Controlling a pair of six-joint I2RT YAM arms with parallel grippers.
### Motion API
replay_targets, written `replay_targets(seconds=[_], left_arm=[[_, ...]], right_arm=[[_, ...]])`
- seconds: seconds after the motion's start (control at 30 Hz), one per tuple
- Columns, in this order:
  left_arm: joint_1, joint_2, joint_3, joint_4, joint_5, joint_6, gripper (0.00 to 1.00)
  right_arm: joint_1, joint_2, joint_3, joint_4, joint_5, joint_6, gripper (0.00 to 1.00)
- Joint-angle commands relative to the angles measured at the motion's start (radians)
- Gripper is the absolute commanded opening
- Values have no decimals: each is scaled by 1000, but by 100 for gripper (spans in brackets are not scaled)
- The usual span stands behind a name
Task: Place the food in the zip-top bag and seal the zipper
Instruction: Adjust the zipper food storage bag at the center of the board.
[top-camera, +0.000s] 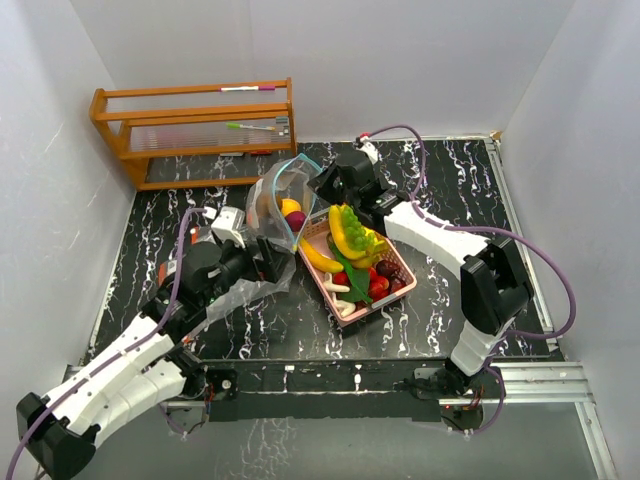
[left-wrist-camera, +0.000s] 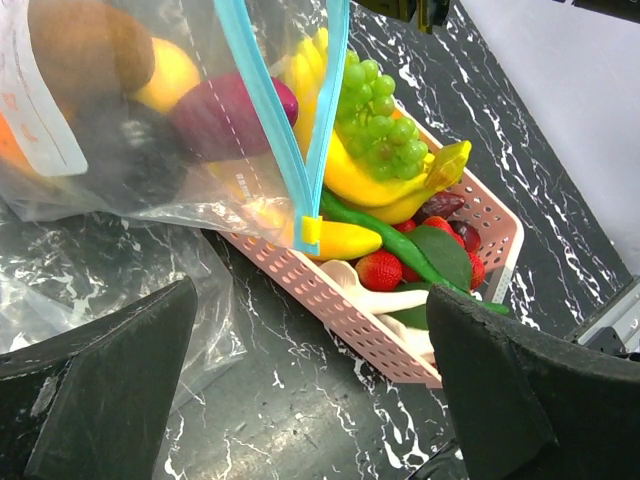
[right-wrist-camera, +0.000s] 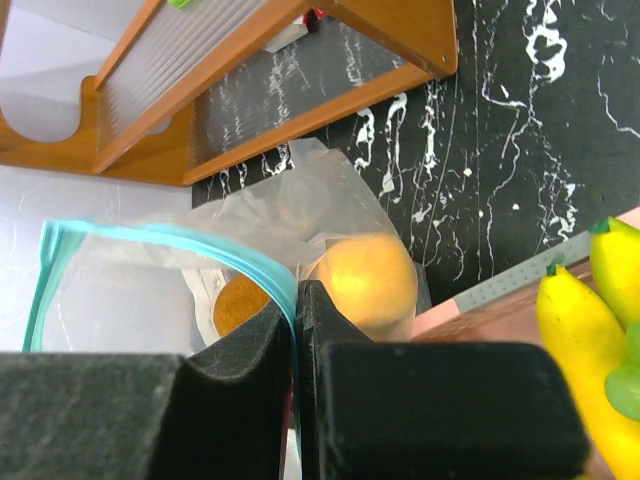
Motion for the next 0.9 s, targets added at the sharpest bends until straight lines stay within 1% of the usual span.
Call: replay_targets(seconds=[0.0, 0.13, 0.33, 0.4, 0.5, 0.6, 0.67, 0.73, 0.87], left_arm=[[-21, 34, -34, 68, 5, 6, 97], [-70, 84, -56, 91, -63, 6, 97], [-185, 197, -51, 141, -285, 65, 97], [-242, 242, -39, 163, -393, 90, 97], [-348, 344, -24, 220, -605, 152, 97], [-398, 443, -12, 254, -824, 152, 97], [-425, 471, -35, 329, -924, 161, 97], [-444, 459, -91, 467, -983, 205, 96], [-476, 436, -175, 725, -1083, 359, 94]], right_arm=[[-14, -57, -30, 118, -31, 85, 8], [-26, -41, -13, 129, -49, 107, 8], [-27, -39, 6, 141, -70, 114, 8], [-27, -42, 5, 140, -74, 114, 8], [-27, -50, -2, 151, -85, 115, 7], [-27, -55, -7, 156, -100, 117, 8], [-27, -62, -10, 158, -109, 115, 8], [-26, -71, -16, 161, -119, 109, 7], [-27, -79, -26, 164, -143, 103, 8]])
